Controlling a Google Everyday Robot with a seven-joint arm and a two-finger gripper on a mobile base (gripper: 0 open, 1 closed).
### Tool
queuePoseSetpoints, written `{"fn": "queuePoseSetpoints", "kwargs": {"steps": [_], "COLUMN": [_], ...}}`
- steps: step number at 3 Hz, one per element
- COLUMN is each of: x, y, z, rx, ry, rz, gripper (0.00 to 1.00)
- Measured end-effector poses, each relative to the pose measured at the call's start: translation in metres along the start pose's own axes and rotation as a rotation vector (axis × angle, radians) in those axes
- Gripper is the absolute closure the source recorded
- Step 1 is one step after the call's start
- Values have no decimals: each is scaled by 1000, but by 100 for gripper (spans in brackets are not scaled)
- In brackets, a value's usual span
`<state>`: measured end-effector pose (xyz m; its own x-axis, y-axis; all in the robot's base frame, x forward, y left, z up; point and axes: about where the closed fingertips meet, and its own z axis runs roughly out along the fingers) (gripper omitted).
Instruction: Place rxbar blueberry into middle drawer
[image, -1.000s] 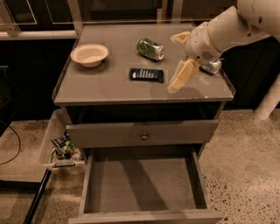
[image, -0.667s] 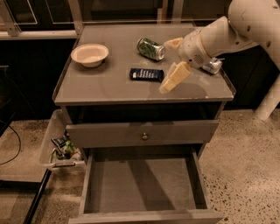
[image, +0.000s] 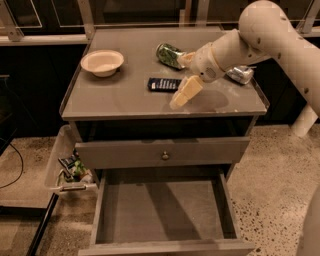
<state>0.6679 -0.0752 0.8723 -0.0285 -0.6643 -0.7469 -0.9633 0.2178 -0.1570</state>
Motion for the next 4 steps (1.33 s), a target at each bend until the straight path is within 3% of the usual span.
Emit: {"fn": "queuePoseSetpoints", "kwargs": {"steps": [1, 3, 4], "x": [12, 33, 33], "y": [-20, -61, -63], "z": [11, 32, 35], "rx": [8, 7, 3], "ry": [35, 20, 19], "rz": [29, 117, 122], "gripper": [0, 0, 0]}}
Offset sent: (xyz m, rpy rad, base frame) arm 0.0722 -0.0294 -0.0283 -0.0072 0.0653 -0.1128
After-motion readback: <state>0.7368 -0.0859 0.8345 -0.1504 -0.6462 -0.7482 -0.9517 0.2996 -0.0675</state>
